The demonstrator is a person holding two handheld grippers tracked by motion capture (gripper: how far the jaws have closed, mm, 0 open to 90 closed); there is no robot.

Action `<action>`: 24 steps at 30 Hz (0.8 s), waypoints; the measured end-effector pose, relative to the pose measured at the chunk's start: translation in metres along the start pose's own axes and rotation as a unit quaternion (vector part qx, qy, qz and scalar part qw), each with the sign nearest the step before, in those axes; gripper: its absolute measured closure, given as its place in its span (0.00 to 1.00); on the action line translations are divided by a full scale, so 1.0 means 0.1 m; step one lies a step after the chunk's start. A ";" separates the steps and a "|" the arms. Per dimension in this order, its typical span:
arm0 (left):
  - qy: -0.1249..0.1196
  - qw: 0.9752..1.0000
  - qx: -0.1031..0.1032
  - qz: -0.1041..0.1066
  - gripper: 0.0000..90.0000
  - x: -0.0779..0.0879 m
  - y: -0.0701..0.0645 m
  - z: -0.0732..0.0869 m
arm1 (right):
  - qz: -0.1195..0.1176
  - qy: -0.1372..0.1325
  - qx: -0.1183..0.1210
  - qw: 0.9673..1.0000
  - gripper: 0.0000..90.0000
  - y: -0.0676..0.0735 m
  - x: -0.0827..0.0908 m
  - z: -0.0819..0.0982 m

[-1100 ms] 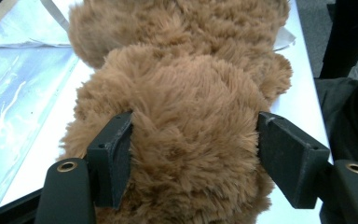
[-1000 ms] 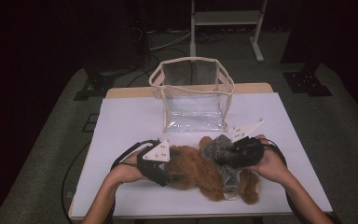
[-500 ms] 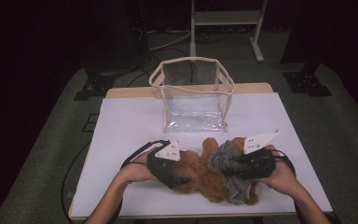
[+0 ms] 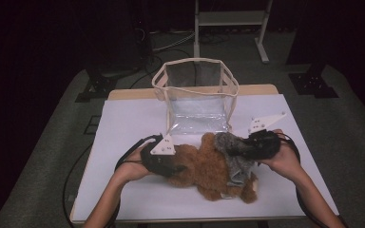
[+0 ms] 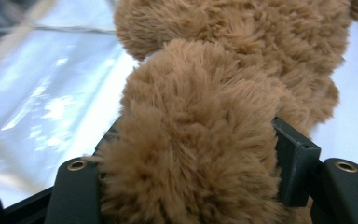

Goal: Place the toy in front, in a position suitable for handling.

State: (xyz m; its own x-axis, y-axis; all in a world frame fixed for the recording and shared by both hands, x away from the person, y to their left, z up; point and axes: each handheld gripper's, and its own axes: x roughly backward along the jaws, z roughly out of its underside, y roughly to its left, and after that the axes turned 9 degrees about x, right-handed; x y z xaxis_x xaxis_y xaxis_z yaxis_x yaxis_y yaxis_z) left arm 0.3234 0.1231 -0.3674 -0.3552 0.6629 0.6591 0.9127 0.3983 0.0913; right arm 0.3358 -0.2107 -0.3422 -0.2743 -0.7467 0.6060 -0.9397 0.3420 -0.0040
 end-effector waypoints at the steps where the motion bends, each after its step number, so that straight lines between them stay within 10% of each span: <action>1: 0.000 1.000 0.000 -0.015 0.39 0.02 0.01 0.01 | -0.002 0.001 0.002 1.000 0.78 -0.01 -0.03 -0.04; 9: -0.008 1.000 0.014 0.014 0.35 0.17 -0.07 0.22 | -0.030 0.031 0.007 0.999 0.79 -0.02 -0.41 -0.11; 16: -0.037 0.998 0.033 0.049 0.17 0.26 0.00 0.17 | -0.041 0.016 0.036 0.998 0.80 0.38 -0.33 0.04; 24: -0.018 0.998 0.000 0.054 0.41 0.19 -0.08 0.21 | -0.042 -0.017 0.023 0.999 0.79 0.45 -0.12 0.26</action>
State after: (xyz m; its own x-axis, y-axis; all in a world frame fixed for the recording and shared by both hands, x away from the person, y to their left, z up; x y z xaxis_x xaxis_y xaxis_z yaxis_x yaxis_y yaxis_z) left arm 0.3049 0.1461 -0.3716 -0.2611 0.7243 0.6382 0.9464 0.3224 0.0212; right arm 0.2918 -0.2015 -0.3702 -0.2007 -0.7912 0.5777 -0.9678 0.2517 0.0085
